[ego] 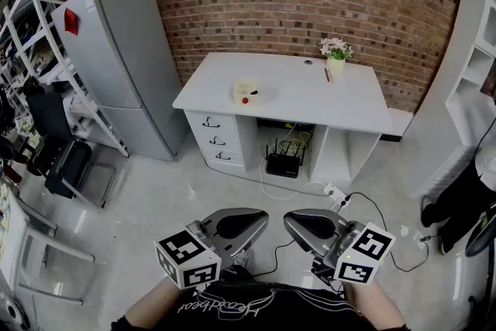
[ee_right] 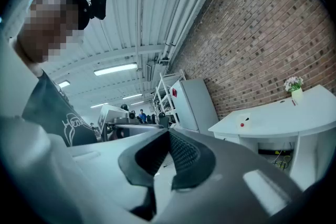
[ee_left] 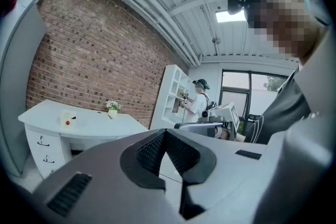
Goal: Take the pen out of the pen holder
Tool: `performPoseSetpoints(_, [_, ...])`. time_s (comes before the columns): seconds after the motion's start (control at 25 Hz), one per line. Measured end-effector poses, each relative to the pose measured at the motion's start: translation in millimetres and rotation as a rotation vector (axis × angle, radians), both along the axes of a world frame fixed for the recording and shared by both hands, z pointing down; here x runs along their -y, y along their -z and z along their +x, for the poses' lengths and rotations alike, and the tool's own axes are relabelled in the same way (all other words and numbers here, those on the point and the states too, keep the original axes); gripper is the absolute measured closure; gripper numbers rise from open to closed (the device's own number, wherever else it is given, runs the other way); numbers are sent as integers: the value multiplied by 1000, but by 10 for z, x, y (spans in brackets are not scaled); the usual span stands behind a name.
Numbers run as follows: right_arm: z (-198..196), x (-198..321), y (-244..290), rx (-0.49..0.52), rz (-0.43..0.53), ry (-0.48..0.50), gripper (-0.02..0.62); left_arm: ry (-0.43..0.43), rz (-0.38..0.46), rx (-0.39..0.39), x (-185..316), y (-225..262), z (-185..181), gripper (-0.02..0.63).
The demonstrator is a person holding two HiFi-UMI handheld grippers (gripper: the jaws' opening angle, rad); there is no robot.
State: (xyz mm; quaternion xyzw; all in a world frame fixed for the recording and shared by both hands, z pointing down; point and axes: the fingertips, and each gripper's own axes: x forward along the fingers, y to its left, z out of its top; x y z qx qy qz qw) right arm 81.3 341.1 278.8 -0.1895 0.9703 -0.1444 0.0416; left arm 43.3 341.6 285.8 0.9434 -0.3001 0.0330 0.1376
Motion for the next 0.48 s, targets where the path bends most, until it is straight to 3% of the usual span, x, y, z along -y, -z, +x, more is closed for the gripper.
performPoseSetpoints(0.48, [14, 214, 56, 9, -42, -46, 592, -17, 22, -7, 135, 121, -39, 604])
